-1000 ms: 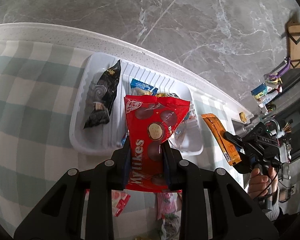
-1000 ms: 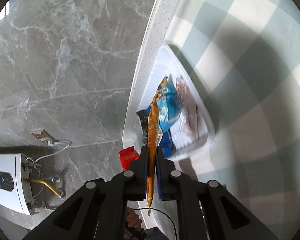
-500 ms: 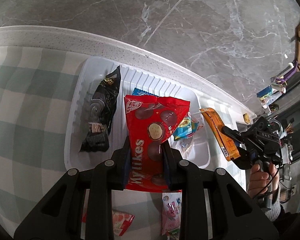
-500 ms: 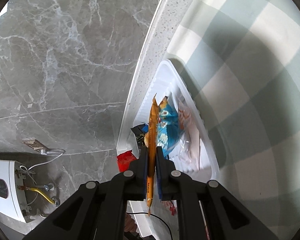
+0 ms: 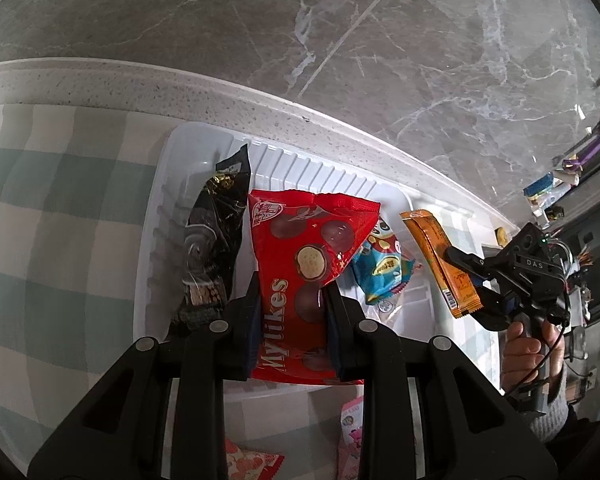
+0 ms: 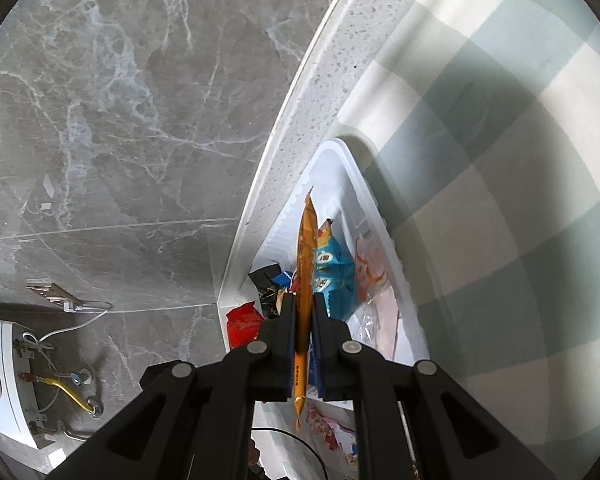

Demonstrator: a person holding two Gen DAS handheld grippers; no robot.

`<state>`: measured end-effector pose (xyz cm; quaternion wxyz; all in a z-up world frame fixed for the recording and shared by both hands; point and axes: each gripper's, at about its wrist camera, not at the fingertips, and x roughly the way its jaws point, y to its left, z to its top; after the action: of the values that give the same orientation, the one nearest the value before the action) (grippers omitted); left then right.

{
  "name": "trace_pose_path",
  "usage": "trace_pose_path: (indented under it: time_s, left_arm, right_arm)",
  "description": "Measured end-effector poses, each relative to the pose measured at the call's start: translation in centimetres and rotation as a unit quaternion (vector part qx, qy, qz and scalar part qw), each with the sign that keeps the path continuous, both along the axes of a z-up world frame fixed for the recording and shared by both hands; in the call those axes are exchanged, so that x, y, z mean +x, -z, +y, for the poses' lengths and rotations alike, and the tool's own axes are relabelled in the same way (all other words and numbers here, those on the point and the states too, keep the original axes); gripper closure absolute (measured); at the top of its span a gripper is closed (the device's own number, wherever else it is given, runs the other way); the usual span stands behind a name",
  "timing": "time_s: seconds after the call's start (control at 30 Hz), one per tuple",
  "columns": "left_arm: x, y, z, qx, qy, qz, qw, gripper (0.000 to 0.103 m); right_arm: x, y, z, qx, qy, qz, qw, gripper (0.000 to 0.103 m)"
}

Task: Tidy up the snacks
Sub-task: 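Carry the red Mylikes bag and orange bar over the white tray with both tools, then release the red bag into the tray with the left tool while the right tool drops the orange bar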

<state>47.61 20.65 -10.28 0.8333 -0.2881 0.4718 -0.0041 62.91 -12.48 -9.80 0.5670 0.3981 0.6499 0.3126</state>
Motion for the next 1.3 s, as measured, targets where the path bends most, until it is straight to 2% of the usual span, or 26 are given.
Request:
trace_pose_path:
  time_s: [0.5,0.9,0.97,1.1,1.17,1.23,1.3]
  left_arm:
    - [1.3,1.1,0.1,0.013,0.003,0.011,0.9998,0.079]
    - [1.5,1.6,-0.4,0.041,0.004,0.020,0.9989,0.078]
    - [1.4,1.5,-0.7,0.057,0.003,0.027,0.9980,0.078]
    - [1.4,1.5,-1.0,0.063,0.004,0.030,0.9975,0.077]
    - [1.4,1.3,-1.5,0.076,0.010,0.033,0.9965,0.076]
    - [1.4,1.2,-1.6,0.090,0.014,0.036,0.9952,0.075]
    - [1.5,1.0,-2.0,0.098,0.017,0.036,0.9944,0.074]
  right_arm:
    - [0.9,0.3,1.5,-0.026,-0.018,-0.012,0.999,0.094]
    - [1.2,1.0,2.1,-0.051,-0.039,-0.027,0.998,0.093]
    - [1.2,1.0,2.3,-0.059,-0.046,-0.033,0.997,0.092]
    - [0.8,0.2,2.9,-0.080,-0.062,-0.058,0.993,0.090]
    - [0.7,-0.2,3.2,-0.093,-0.070,-0.071,0.991,0.084]
    - [0.6,-0.8,3.3,-0.105,-0.076,-0.087,0.988,0.072]
    - [0.5,-1.6,3.5,-0.115,-0.081,-0.104,0.984,0.067]
